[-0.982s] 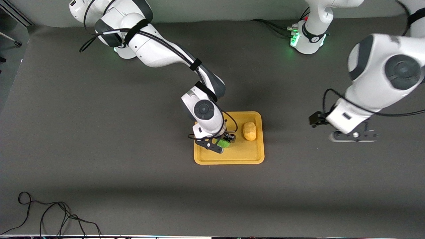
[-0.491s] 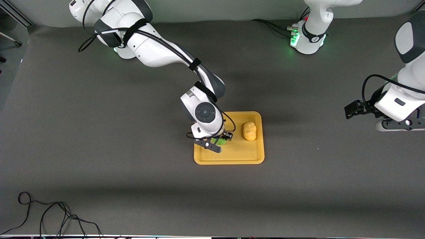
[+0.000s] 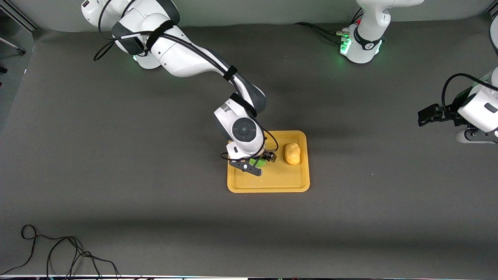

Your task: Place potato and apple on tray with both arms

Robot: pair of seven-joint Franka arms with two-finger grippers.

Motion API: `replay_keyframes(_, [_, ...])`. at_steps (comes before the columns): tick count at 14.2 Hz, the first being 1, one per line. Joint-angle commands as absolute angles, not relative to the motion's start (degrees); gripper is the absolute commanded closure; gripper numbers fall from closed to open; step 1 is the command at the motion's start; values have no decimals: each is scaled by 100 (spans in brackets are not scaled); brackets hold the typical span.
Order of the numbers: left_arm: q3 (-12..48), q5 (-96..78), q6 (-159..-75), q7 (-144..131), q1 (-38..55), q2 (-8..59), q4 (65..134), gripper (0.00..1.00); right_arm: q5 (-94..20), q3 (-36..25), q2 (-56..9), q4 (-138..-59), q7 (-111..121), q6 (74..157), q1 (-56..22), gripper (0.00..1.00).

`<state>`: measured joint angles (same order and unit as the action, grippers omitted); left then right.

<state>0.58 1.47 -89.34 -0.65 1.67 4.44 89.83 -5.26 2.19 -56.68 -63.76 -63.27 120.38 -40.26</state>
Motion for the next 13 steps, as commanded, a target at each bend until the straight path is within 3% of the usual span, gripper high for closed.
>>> replay_keyframes(1, [114, 193, -8719, 97, 105, 404, 8903, 0, -519, 158, -5153, -6442, -6120, 11393, -3825, 0])
replay_keyframes(6, [114, 193, -8719, 97, 105, 369, 8938, 0, -580, -9, -3869, -6557, -4072, 10031, -2885, 0])
replay_keyframes(13, [114, 193, -8859, 97, 105, 369, 8956, 0, -712, -97, -2586, -7434, -1648, 9459, -1242, 0])
